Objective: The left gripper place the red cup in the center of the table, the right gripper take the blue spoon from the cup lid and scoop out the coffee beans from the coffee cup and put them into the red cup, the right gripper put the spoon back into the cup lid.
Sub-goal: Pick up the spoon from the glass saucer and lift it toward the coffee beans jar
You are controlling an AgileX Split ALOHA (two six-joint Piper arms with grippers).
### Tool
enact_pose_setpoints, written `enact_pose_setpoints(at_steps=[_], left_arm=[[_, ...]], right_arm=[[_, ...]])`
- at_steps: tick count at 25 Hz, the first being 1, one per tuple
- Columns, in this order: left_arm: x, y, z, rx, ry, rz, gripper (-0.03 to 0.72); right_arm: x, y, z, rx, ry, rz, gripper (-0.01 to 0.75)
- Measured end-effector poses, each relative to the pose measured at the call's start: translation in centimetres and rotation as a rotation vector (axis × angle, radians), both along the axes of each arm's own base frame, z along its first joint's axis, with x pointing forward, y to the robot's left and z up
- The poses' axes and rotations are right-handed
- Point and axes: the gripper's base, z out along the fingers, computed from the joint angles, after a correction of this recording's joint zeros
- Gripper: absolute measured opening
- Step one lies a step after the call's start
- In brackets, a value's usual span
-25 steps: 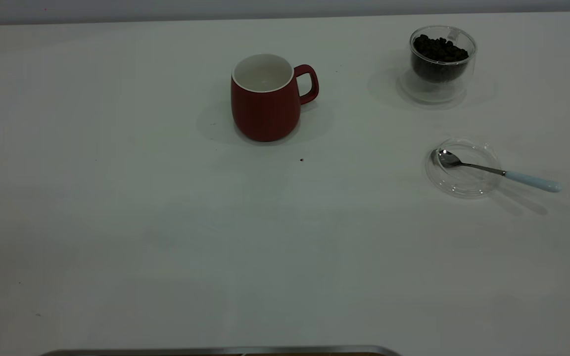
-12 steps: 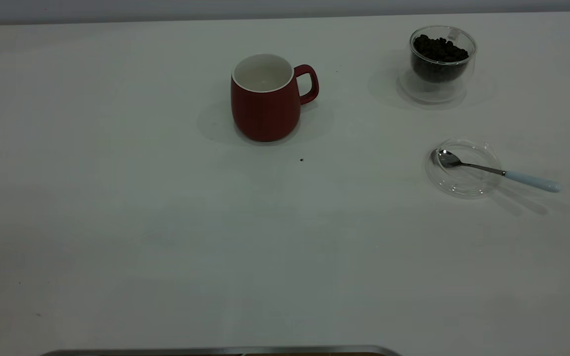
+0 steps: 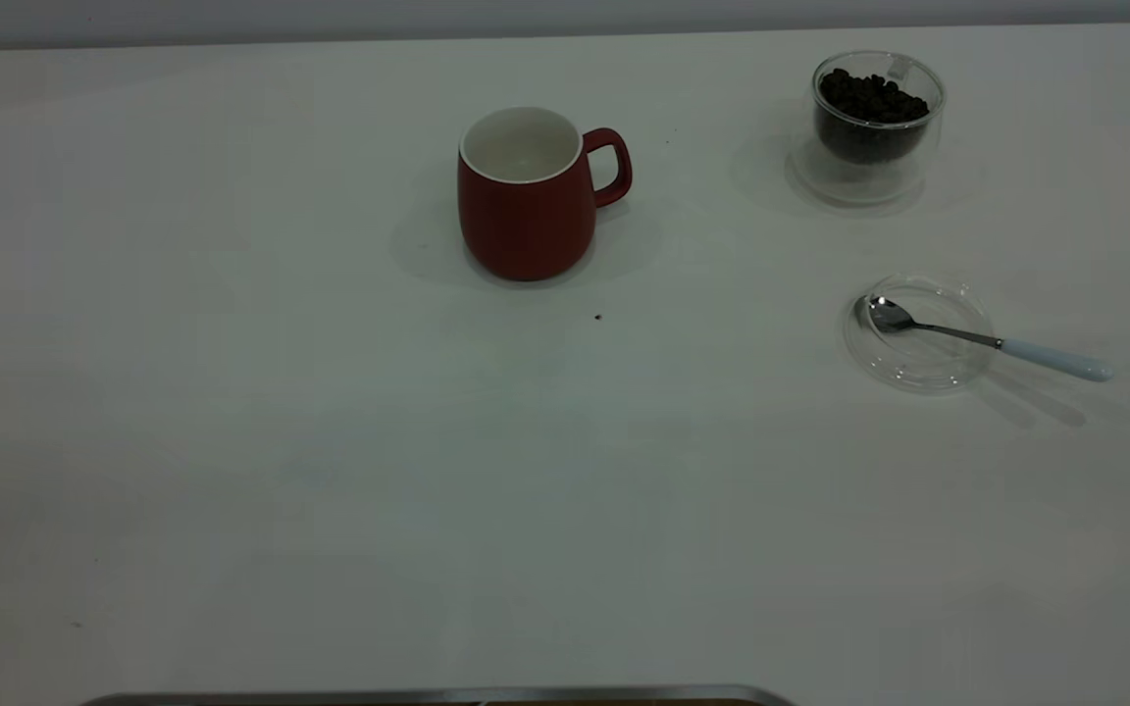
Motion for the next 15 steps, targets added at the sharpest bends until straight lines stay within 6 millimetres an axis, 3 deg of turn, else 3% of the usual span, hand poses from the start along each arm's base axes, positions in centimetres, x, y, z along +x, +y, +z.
enact_pose_setpoints(at_steps=[3,7,12,15], left_arm=[[0.0,0.0,0.0,0.000,0.000,0.000,0.532],[0.0,0.0,0.0,0.000,0.000,0.000,0.532],[0.0,0.0,0.0,0.000,0.000,0.000,0.532],[0.0,0.0,0.0,0.000,0.000,0.000,0.532]], right_arm=[[0.0,0.0,0.1,0.001,-0.007,0.000,0.492],[1.0,0.2,2.0,0.020,0.019,-0.003,0.495],[6.4,0.9,4.0,0.085,0.127,-0.019,0.551],[10.9,1.9,3.3,0.168,0.240,-0.014,0.583]])
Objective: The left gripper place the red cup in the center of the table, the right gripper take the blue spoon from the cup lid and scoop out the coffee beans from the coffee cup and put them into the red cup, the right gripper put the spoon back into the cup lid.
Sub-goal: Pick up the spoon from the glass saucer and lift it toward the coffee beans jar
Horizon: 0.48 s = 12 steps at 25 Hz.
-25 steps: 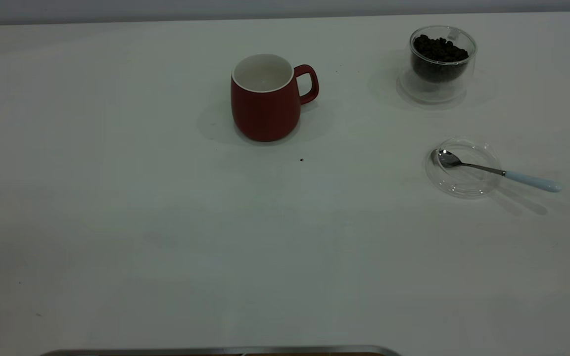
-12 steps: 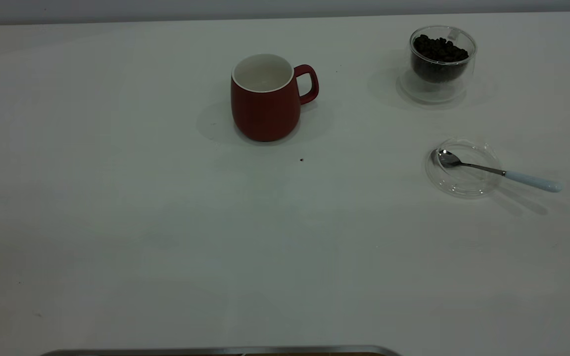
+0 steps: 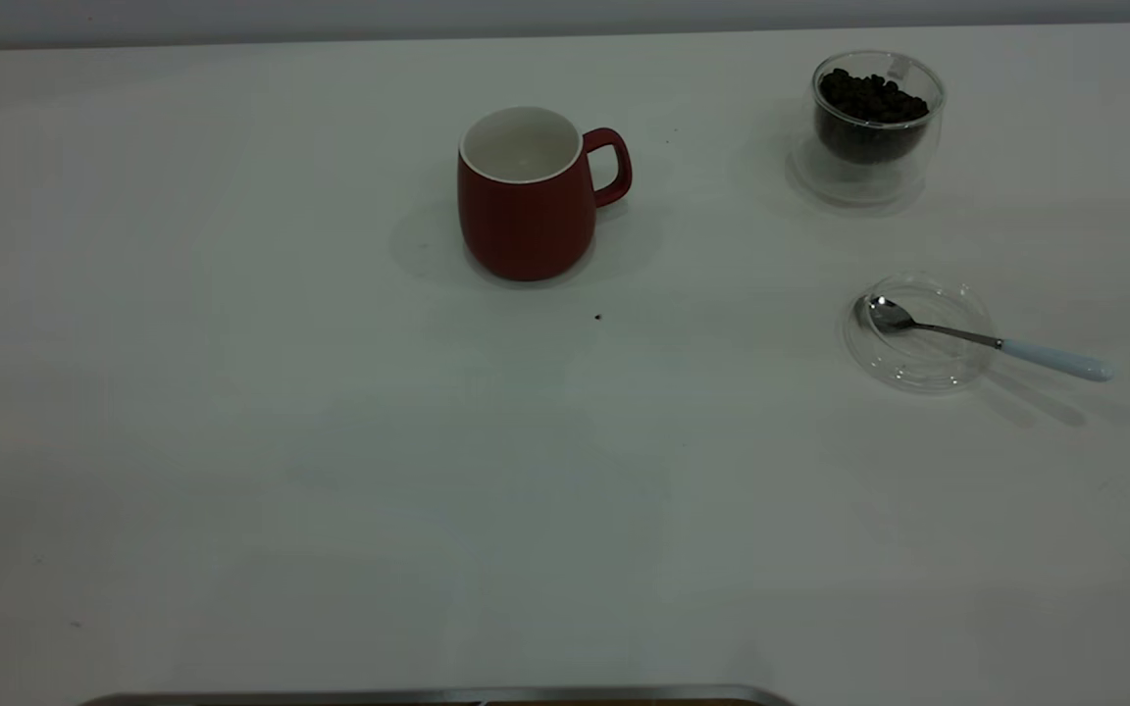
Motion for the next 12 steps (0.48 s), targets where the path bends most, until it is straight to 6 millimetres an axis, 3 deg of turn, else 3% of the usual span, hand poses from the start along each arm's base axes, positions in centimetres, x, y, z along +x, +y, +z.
enact_pose_setpoints(at_steps=[6,12], left_arm=[[0.0,0.0,0.0,0.000,0.000,0.000,0.532],[0.0,0.0,0.0,0.000,0.000,0.000,0.532]], right_arm=[[6.7,1.5,-3.4,0.144,0.164,-0.031,0.588],[11.1,2.4,-7.2,0.243,0.250,-0.060,0.588]])
